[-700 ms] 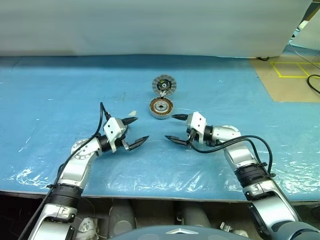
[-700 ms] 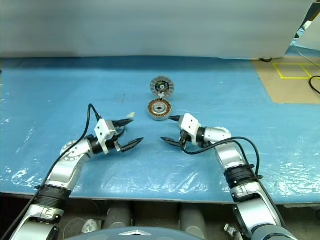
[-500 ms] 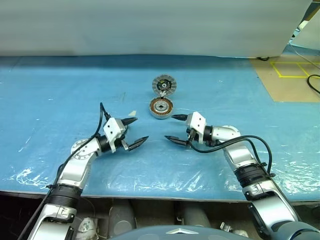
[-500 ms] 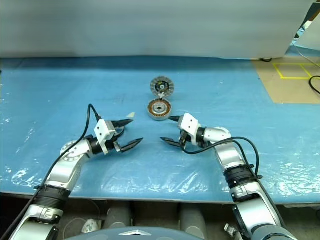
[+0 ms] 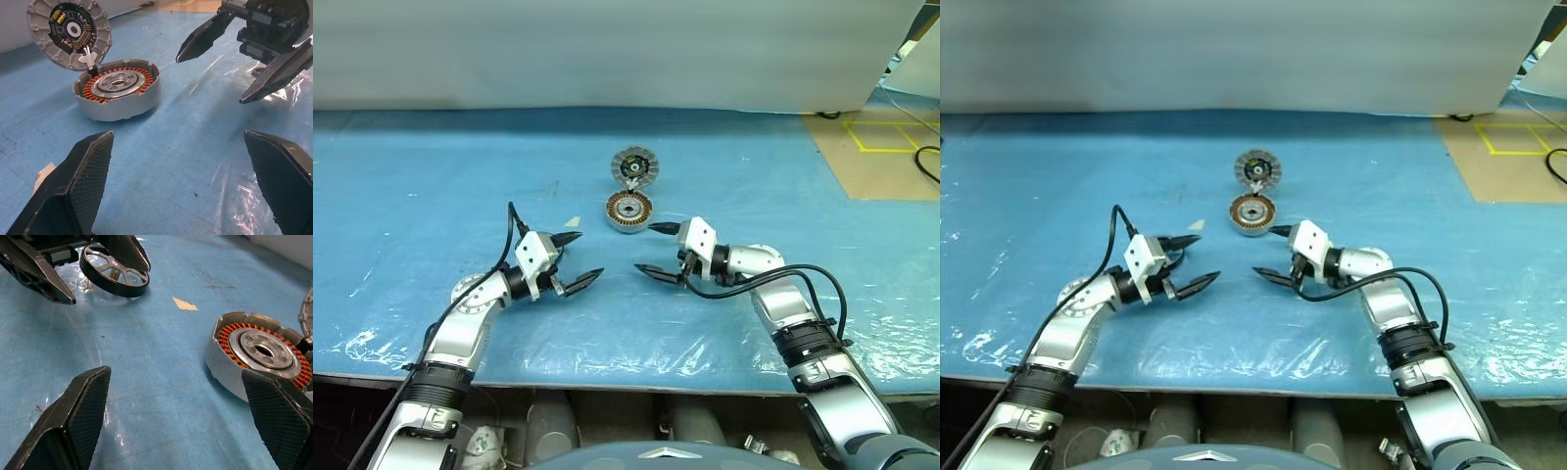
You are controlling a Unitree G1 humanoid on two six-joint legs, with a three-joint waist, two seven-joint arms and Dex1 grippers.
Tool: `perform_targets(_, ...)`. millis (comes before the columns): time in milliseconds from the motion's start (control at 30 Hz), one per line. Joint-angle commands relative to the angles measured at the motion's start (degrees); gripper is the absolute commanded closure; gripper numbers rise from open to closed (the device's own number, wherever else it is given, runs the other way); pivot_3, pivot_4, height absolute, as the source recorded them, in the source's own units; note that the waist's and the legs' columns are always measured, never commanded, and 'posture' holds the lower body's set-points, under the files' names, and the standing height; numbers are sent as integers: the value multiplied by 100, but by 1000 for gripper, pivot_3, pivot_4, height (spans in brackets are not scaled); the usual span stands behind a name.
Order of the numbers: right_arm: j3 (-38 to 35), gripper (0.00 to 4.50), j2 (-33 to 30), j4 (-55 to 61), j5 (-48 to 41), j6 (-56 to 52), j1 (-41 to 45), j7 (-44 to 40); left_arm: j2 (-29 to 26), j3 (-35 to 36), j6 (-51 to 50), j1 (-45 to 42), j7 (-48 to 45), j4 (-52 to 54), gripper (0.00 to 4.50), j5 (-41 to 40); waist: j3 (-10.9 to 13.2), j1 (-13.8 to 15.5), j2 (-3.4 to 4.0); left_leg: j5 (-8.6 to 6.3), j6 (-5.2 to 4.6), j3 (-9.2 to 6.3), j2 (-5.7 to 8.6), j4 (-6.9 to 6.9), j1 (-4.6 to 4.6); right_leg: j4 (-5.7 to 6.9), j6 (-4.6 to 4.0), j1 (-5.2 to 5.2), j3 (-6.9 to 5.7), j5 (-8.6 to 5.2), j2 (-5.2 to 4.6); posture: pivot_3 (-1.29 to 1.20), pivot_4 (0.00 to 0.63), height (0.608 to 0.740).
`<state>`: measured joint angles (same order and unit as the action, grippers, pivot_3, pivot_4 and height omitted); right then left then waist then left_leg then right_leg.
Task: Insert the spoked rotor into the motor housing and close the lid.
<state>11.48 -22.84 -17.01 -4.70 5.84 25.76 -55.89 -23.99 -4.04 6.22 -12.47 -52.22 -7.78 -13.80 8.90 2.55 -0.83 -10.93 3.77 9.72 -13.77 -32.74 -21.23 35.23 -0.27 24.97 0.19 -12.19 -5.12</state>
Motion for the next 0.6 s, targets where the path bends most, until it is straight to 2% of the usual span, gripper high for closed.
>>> perform_targets(33,-108,0,5,299,-153,10,-27,34,-24,44,-4,-2,-4,232,19,-76,0,1,0,0,0,0,0,0,0,0,0,0,0,0,0,0,150,740)
perform_targets(600,-151,0,-5,284,-81,-150,249,240,35,13,-15,0,56,204,19,-26,0,-2,0,0,1,0,0,0,0,0,0,0,0,0,0,0,150,740)
